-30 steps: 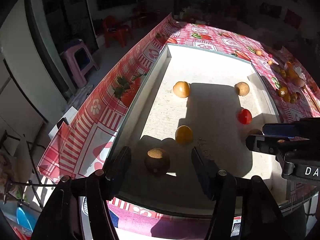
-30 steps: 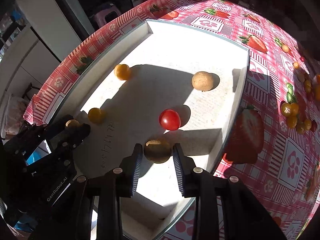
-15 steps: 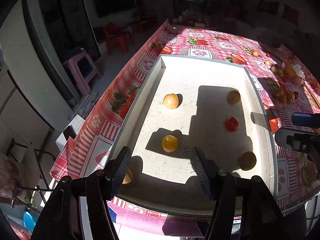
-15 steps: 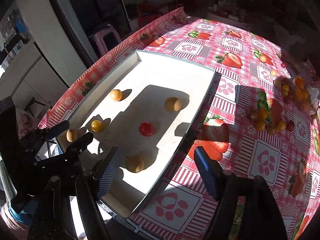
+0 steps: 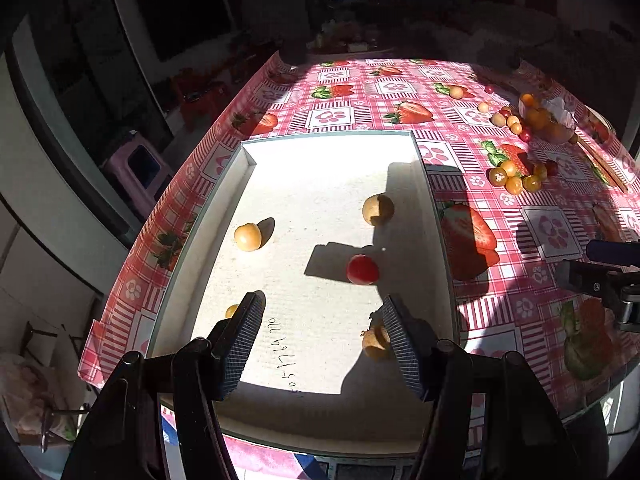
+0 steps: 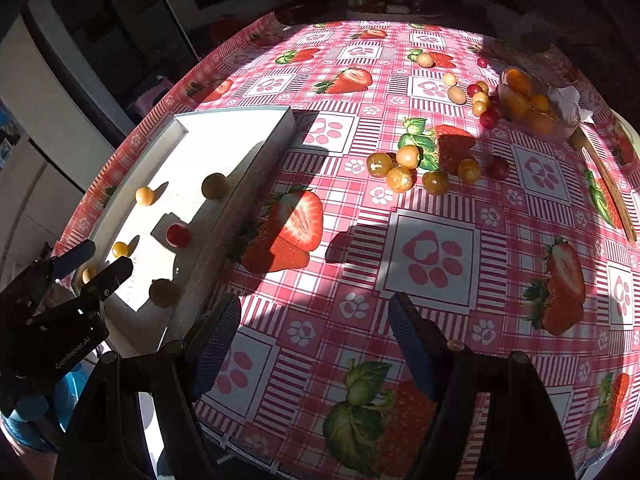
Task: Organize fruits
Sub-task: 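Move both grippers back from the tray toward the remaining fruit, then grasp a red cherry tomato with the right gripper while the left gripper grasps a yellow tomato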
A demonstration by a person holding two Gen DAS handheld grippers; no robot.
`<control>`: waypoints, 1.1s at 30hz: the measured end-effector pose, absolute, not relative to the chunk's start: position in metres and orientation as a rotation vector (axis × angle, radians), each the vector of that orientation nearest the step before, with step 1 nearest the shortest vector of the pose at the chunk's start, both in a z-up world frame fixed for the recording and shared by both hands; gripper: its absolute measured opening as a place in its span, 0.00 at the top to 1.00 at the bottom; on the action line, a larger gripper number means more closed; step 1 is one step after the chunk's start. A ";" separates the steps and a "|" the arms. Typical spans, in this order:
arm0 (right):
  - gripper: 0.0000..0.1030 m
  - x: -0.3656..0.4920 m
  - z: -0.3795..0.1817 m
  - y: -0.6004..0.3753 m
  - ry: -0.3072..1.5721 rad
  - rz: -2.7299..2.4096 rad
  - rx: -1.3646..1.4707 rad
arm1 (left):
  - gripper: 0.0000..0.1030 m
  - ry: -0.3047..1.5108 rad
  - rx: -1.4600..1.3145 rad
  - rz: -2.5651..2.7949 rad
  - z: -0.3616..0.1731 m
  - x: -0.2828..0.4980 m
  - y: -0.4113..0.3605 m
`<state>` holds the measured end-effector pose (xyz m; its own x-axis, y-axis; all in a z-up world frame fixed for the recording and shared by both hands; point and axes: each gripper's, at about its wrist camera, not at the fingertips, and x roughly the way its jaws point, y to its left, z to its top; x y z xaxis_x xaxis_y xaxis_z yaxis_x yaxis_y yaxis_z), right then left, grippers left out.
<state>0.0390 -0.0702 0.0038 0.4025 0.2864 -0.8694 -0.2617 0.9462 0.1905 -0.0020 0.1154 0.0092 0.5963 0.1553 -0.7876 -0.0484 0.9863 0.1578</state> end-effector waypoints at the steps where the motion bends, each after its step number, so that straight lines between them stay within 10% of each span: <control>1: 0.23 0.039 0.002 -0.077 1.106 0.336 0.033 | 0.38 0.925 0.131 0.111 0.010 0.000 0.110; 33: 0.23 0.124 -0.029 -0.207 1.030 0.101 0.044 | 0.38 0.980 0.106 -0.105 -0.039 0.121 -0.043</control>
